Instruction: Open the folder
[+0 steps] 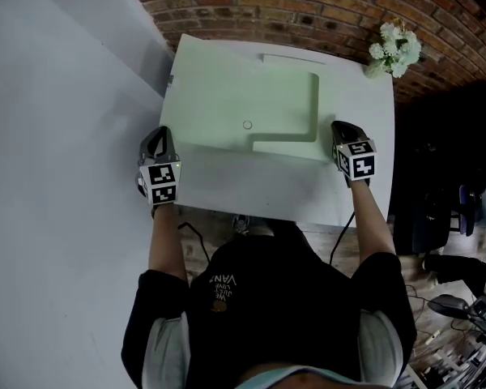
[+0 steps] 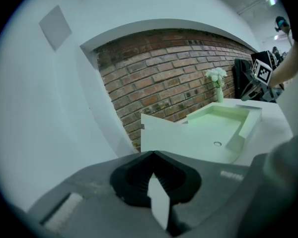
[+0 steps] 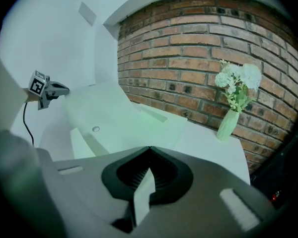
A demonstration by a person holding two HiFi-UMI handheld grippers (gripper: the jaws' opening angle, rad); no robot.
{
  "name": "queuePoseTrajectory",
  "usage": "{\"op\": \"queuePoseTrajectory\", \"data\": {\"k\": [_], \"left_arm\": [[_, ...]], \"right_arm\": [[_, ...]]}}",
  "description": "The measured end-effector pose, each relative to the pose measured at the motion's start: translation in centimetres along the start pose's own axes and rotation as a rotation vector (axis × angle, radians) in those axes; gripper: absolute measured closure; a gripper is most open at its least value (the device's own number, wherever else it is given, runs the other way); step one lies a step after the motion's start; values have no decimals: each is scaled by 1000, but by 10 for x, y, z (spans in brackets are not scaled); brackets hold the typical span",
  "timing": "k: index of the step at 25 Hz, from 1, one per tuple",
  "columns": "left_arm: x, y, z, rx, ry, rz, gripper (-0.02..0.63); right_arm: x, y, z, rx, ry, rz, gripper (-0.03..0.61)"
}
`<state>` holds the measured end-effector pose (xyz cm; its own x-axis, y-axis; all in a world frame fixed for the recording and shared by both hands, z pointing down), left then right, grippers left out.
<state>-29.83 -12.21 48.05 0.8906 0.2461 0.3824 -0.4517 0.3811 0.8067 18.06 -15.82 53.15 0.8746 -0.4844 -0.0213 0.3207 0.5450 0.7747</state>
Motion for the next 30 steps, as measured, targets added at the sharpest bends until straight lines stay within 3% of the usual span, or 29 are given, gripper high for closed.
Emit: {"op": "queuePoseTrajectory", "data": {"k": [30], "left_arm": [[11,-73,-32,232,71,96,612]], "right_arm": [[-29,-14,-64,152,44,36,580]]}}
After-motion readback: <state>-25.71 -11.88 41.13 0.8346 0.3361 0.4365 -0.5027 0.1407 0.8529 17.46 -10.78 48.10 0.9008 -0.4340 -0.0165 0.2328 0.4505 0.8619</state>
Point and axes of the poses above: the fingertips, and each gripper's own axes: z forward along the fingers, x to its right, y out of its underside, the point moved 6 cm from there along -z, backward along the fingers, and after that the axes turned 1 degree about -y, right-handed, at the moved point
